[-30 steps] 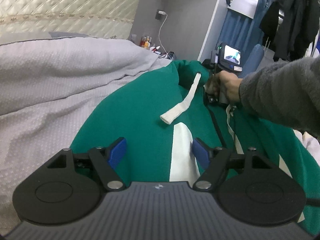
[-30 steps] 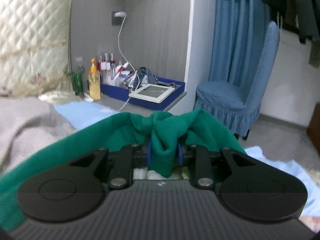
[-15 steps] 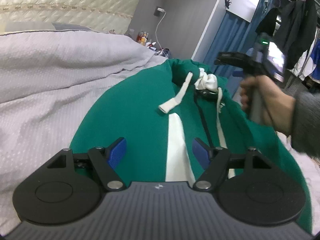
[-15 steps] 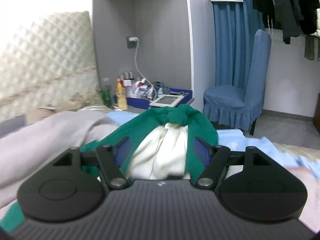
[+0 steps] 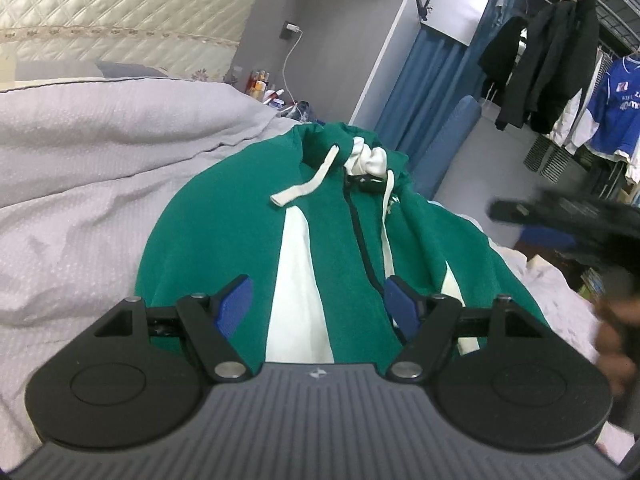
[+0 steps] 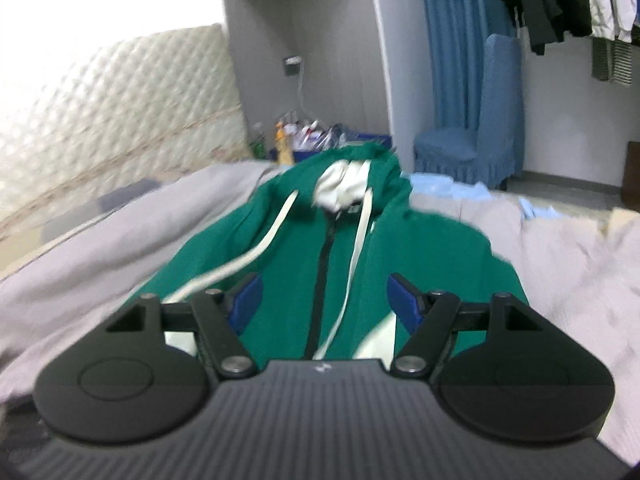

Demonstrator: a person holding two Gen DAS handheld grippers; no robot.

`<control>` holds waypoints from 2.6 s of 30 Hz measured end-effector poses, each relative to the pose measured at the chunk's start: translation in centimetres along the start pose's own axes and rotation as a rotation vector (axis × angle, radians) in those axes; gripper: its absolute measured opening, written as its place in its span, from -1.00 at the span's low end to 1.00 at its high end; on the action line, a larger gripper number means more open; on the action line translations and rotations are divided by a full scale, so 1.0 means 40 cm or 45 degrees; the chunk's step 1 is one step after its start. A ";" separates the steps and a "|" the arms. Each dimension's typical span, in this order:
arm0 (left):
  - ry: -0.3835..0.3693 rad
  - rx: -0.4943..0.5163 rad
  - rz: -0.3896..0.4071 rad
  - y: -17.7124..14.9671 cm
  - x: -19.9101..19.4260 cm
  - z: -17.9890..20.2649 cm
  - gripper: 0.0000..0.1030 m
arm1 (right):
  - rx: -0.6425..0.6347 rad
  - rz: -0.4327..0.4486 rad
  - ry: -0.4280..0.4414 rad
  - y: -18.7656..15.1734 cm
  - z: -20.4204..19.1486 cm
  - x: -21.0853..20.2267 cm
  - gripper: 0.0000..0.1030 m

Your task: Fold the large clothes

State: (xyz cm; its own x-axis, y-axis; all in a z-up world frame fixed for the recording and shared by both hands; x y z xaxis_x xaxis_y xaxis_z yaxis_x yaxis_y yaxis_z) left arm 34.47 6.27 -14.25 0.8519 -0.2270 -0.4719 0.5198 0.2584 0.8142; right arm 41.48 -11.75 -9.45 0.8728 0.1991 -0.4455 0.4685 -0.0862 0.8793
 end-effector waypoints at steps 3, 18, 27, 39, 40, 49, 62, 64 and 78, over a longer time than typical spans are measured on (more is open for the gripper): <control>0.010 0.007 -0.010 -0.013 -0.033 0.012 0.50 | -0.029 -0.033 0.026 -0.048 -0.011 -0.095 0.38; 0.134 0.009 -0.068 -0.100 -0.222 0.060 0.50 | -0.043 -0.301 0.134 -0.261 -0.003 -0.259 0.64; 0.219 -0.155 -0.150 -0.128 -0.219 -0.008 0.50 | -0.040 -0.252 0.148 -0.277 0.008 -0.278 1.00; 0.159 -0.081 -0.256 -0.173 -0.152 0.033 0.50 | -0.068 -0.406 0.126 -0.350 -0.004 -0.202 0.87; 0.157 -0.058 -0.266 -0.178 -0.145 0.040 0.50 | -0.069 -0.437 0.102 -0.363 0.001 -0.189 0.85; 0.248 0.056 -0.389 -0.224 -0.077 0.058 0.46 | -0.001 -0.516 0.098 -0.407 0.014 -0.162 0.58; 0.222 -0.098 -0.301 -0.197 -0.124 0.021 -0.74 | 0.093 -0.487 0.029 -0.365 0.060 -0.213 -0.74; 0.218 -0.132 -0.223 -0.165 -0.159 0.004 -0.75 | 0.126 -0.462 0.032 -0.340 0.073 -0.230 -0.78; 0.528 -0.296 0.158 0.296 -0.315 -0.362 -0.78 | 0.290 -0.131 -0.266 0.109 0.512 -0.324 -0.81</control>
State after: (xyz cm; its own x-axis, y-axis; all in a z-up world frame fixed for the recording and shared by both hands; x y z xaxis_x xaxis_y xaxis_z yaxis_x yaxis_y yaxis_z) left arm 30.81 25.77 -3.55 0.8370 0.1999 -0.5093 0.3725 0.4736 0.7981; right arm 35.00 -34.71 -3.30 0.8175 0.0157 -0.5757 0.5536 -0.2969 0.7781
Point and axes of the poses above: each gripper's, at about its wrist camera, not at the fingertips, and x roughly the way its jaws point, z to its right, y to its top, the point moved 9 cm from there along x, roughly the way its jaws point
